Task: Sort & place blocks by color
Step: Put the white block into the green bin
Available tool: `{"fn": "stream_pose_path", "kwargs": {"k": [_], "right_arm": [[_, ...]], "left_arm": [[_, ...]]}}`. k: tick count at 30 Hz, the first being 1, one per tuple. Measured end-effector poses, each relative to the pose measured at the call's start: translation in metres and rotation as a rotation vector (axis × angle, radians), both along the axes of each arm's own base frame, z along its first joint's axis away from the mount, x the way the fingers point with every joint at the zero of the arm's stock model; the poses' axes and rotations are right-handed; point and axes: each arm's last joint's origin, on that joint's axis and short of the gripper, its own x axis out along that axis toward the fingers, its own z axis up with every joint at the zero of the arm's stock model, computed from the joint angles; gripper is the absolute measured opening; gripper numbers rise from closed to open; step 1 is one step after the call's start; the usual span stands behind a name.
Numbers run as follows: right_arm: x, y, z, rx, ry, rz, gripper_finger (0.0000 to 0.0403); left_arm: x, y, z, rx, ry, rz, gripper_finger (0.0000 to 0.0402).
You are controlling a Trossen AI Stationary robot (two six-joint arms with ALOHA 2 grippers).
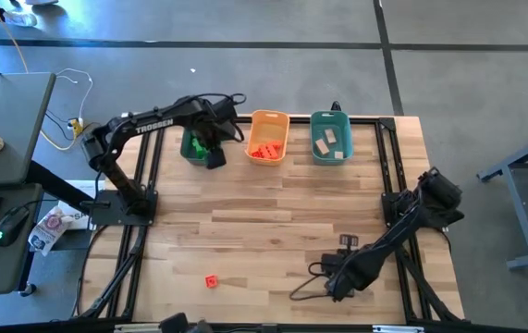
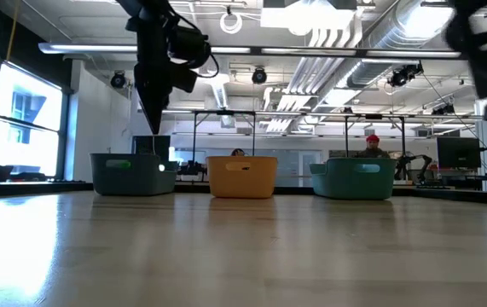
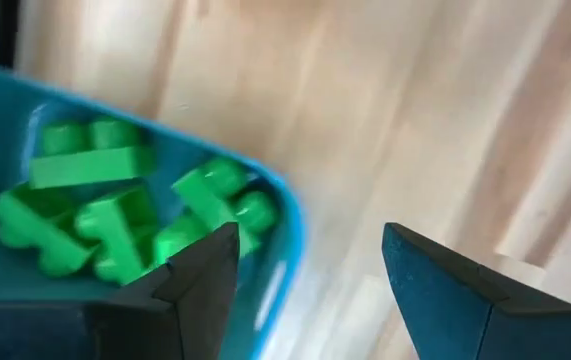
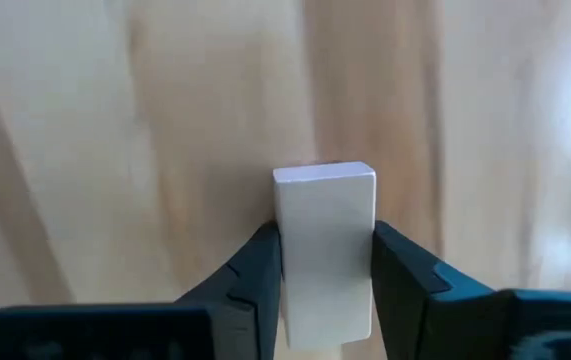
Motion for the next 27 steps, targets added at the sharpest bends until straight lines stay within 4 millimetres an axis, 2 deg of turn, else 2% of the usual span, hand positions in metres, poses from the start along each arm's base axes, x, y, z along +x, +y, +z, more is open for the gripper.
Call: {"fn": "stream_pose_path", "kwargs": {"k": [6, 12, 18, 24, 27], "right_arm": [[0.022, -0.016, 0.006, -0.043, -0.071, -0.026, 0.0098], [0.045, -0.051, 0.007, -0.087, -0.057, -0.045, 0.0098], [0.064, -0.089, 0.007, -0.117, -0.038, -0.041, 0.0099], [0.076, -0.126, 0.009, -0.129, -0.023, -0.065, 0.0099], [0.079, -0.141, 0.018, -0.13, -0.051, -0.078, 0.0099]], "left_arm": [[0.011, -0.023, 0.007, 0.003, -0.014, -0.083, 0.0229], [0.013, -0.05, 0.02, 0.01, -0.03, -0.151, 0.0229], [0.005, -0.08, 0.032, 0.011, -0.085, -0.193, 0.0229], [-0.009, -0.108, 0.032, 0.009, -0.112, -0.176, 0.0229], [-0.013, -0.122, 0.03, 0.01, -0.123, -0.173, 0.0229]]}}
